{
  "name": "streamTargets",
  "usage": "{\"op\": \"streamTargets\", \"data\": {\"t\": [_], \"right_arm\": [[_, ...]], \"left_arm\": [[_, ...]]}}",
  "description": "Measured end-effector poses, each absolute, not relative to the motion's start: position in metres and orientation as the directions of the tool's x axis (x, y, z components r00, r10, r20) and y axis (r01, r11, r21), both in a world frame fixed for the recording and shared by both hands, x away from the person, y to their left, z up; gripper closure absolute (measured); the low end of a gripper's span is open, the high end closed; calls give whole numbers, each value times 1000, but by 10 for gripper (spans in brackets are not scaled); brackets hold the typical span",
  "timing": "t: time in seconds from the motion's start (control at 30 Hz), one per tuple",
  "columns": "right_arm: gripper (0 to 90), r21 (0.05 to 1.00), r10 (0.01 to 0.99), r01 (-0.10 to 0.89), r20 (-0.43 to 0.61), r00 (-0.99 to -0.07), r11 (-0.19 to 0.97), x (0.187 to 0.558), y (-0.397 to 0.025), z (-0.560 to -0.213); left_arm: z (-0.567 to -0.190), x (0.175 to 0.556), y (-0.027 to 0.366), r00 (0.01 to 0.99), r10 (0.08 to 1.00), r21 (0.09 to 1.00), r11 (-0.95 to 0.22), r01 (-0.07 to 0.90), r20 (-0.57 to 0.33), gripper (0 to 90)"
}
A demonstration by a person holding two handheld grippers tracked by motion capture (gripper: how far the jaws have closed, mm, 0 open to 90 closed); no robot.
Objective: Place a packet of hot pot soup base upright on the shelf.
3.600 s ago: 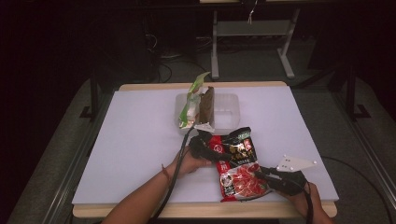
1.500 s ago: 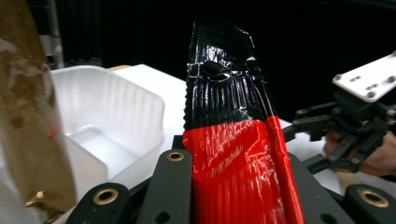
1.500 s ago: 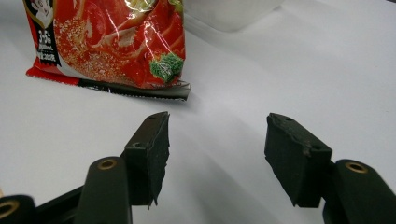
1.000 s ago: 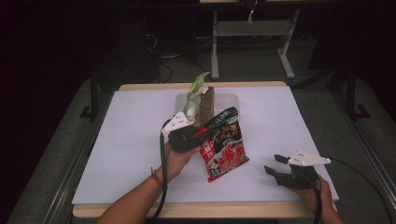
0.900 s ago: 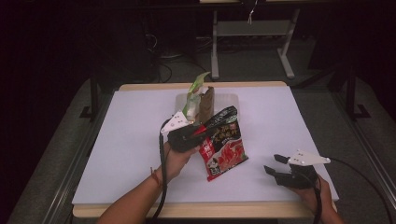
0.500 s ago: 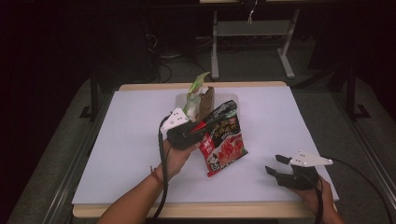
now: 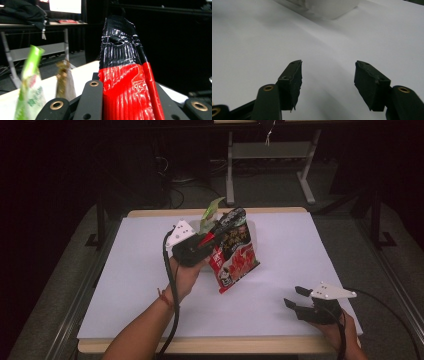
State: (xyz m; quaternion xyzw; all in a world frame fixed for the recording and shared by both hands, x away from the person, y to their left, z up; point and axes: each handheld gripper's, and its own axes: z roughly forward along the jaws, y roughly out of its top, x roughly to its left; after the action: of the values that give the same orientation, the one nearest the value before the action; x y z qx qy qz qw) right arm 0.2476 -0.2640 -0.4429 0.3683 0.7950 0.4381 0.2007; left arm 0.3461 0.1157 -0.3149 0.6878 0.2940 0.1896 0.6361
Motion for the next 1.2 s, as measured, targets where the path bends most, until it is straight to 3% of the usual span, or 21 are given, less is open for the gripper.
{"op": "streamTargets", "data": {"t": [0.43, 0.57, 0.77, 1.2], "right_arm": [[386, 843, 762, 415, 11, -647, 341, 248, -265, -444], [386, 845, 761, 413, 12, -649, 339, 247, -266, -444], [386, 848, 764, 410, 10, -645, 335, 245, -268, -443], [387, 848, 764, 413, 14, -645, 333, 246, -270, -444]], "left_arm": [[-298, 381, 99, 659, 743, 985, -1, 174, -116, 782], [-297, 391, 86, 616, 784, 986, -34, 161, -74, 782], [-301, 405, 72, 578, 811, 984, -13, 180, -95, 780], [-320, 425, 48, 489, 872, 987, -71, 144, -8, 777]]}}
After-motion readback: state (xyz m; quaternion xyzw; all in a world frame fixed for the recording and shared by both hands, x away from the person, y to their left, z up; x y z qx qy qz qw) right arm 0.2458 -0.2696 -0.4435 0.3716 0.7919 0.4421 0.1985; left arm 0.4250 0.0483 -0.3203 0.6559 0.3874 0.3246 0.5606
